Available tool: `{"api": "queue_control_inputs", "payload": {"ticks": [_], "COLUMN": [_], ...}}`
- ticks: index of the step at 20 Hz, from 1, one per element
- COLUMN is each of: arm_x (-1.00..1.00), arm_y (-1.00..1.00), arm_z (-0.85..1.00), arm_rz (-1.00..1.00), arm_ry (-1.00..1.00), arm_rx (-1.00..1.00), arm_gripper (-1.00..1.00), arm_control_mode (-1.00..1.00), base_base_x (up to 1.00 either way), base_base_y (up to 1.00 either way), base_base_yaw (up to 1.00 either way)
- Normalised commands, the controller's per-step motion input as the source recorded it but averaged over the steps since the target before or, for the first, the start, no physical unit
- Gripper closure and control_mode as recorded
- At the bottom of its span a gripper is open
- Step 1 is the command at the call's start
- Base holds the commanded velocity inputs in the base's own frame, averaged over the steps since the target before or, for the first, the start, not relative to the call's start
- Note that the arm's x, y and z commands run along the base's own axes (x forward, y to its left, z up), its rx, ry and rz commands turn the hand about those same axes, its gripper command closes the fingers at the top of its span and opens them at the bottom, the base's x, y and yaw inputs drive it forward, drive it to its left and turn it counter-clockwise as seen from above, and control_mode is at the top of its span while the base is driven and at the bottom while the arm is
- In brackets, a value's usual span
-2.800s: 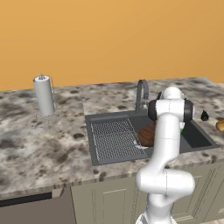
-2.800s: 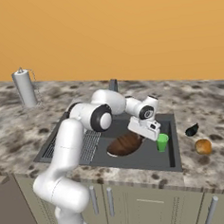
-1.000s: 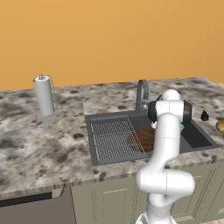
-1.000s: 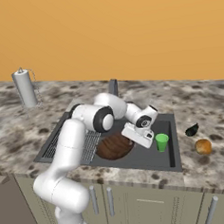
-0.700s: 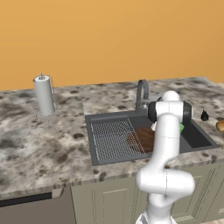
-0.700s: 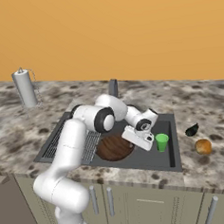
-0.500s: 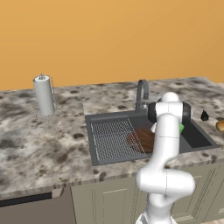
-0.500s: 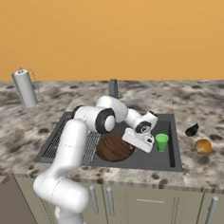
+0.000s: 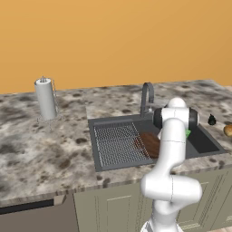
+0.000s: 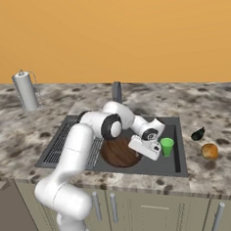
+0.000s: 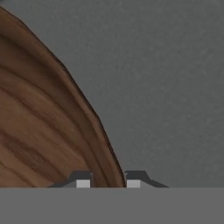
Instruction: Remove the eggplant and potato from the sink. Then move the bowl and cup from the counter to the sink for washing.
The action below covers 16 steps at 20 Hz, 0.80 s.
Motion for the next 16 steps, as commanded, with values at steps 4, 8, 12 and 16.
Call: {"api": "queue_control_inputs", "payload": {"ticks": [4, 8, 12, 16], "arm_x": [-0.01, -0.05, -0.09, -0.14], "arm_y": [-0.07, -0.02, 0.0, -0.03], "arm_z": [-0.11, -0.01, 0.09, 0.23], "arm_rz": [0.0, 0.0, 0.0, 0.0], "arm_ry": [0.0, 0.0, 0.0, -0.04], "arm_rx": [0.0, 0.0, 0.0, 0.0], "arm_gripper": [1.0, -1.0, -1.0, -1.0], "arm_control_mode": [-1.0, -1.0, -1.0, -1.0], "base_base_x": [0.0, 0.0, 0.0, 0.0], "base_base_y": [0.0, 0.0, 0.0, 0.0], "base_base_yaw": [0.0, 0.0, 0.0, 0.0]}}
